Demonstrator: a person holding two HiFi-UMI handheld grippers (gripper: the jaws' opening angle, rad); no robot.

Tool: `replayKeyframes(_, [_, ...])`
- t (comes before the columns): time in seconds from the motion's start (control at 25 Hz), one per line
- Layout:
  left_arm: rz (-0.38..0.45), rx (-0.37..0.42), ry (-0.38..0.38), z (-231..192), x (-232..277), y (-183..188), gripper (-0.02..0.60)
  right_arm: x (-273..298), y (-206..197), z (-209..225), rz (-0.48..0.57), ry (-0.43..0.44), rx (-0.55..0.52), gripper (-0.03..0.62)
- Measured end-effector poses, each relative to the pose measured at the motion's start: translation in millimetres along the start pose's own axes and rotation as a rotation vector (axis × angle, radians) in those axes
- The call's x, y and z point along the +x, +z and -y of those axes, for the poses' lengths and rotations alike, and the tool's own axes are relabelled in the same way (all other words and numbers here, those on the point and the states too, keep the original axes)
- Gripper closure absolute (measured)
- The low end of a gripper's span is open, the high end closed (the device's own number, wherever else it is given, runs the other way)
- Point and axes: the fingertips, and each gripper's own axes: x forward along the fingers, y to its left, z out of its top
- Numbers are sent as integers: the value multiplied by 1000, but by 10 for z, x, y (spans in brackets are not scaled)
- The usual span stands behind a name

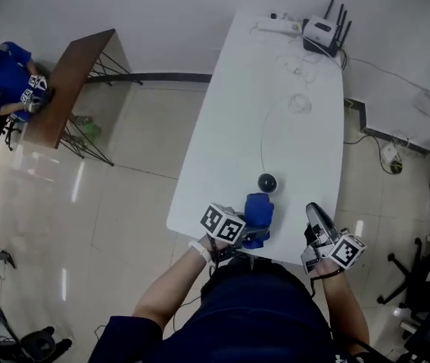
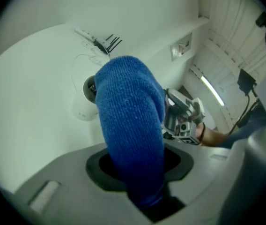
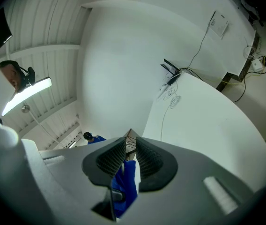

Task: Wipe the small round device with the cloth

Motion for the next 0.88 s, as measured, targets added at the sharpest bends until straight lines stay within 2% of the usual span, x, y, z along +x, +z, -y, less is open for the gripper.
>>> replayKeyframes(0.16, [-35,-198,58,-328,16,-239,422,39,-36,-177,-1,18,-12,519])
replayKeyframes(0.24, [-78,-252,91,-472,-33,-366,422,54,-84,-224,-5,35,1,519])
replayKeyframes(0.28, [-102,-248,140,-566,-79,-412,421,62,-101,-243,-6,41,3,519])
replayKeyframes(0.36, [-154,-191,296,-810,-208,-480,400,82,-113,-283,-7,43,-5,520])
replayKeyframes(0.44, [-208,-108,470,-1074,-361,-527,317,112,-134,-329,-9,45,-8,519])
replayKeyframes(0.52, [-237,-8,632,-1315,-530,-508,265,163,-164,-412,-17,67,0,519])
replayKeyframes(0.6, [-239,74,751,-1501,-689,-440,182,205,-177,-447,-24,77,3,519])
replayKeyframes(0.68, [-236,89,795,-1594,-795,-438,130,217,-171,-438,-25,61,-10,520])
replayKeyframes(0.76, [-215,75,794,-1598,-902,-455,106,225,-183,-478,-27,56,-13,520])
replayKeyframes(0.88, [-108,71,823,-1575,-1237,-241,106,309,-160,-539,-35,70,-23,519])
